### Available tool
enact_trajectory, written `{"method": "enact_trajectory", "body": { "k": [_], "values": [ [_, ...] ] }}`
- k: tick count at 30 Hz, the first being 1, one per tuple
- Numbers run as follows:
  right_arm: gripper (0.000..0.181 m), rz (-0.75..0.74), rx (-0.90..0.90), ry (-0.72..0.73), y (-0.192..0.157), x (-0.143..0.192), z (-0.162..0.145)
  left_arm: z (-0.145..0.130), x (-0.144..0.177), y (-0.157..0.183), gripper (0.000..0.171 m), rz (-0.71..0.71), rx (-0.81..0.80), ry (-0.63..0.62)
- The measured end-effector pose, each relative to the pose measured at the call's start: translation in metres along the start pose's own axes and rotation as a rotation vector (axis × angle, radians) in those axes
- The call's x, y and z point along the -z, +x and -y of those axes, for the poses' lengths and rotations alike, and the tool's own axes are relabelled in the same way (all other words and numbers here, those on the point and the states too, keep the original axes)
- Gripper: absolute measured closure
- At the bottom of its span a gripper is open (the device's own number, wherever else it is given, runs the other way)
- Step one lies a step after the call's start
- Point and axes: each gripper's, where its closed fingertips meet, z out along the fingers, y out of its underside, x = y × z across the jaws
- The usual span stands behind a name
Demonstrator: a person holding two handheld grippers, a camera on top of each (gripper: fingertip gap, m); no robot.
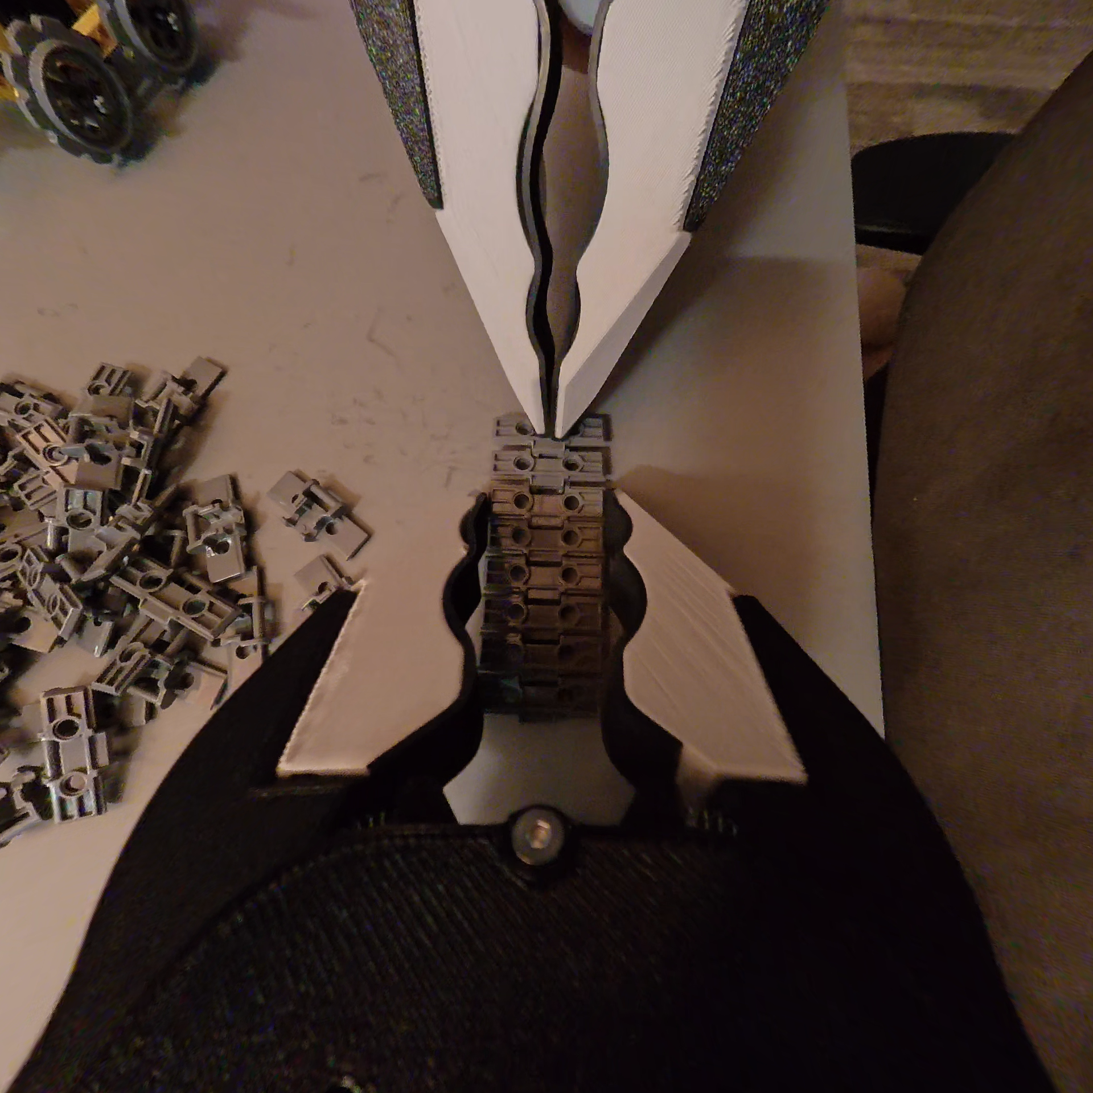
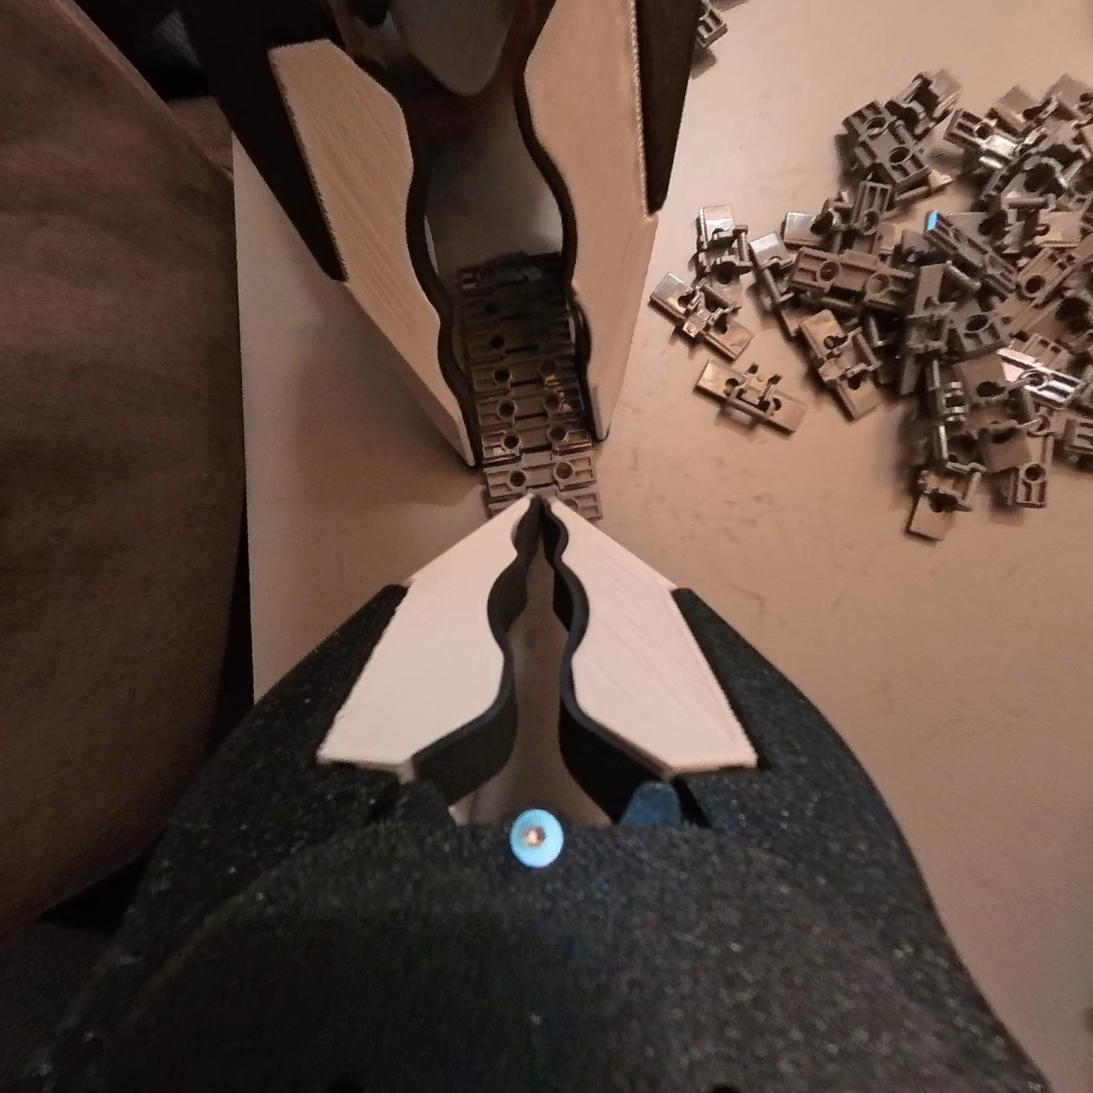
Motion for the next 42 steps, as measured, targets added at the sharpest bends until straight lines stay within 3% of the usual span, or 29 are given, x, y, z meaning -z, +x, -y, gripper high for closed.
{"method": "enact_trajectory", "body": {
  "k": [6,12,32,37,42],
  "values": [
    [0.181,-0.004,-0.021,-0.031,-0.0001,-0.0002,-0.0008,-0.0006,-0.0004,0.0011,0.135,-0.024,0.014,-0.004],
    [0.181,0.067,-0.18,-0.078,-0.0006,-0.0006,-0.0019,-0.0012,-0.0011,0.0022,0.134,-0.02,-0.001,-0.009],
    [0.181,0.015,-0.117,-0.37,0.0005,-0.0029,-0.0006,-0.0015,-0.0025,0.0018,0.135,0.006,-0.029,-0.014],
    [0.181,0.056,-0.162,-0.337,0.0015,-0.0052,0.0015,-0.0006,-0.0031,0.0014,0.136,0.023,-0.05,-0.012],
    [0.181,-0.001,-0.152,-0.267,0.0017,-0.0045,0.0013,-0.0005,-0.003,0.0013,0.136,0.014,-0.039,-0.012]
  ]
}}
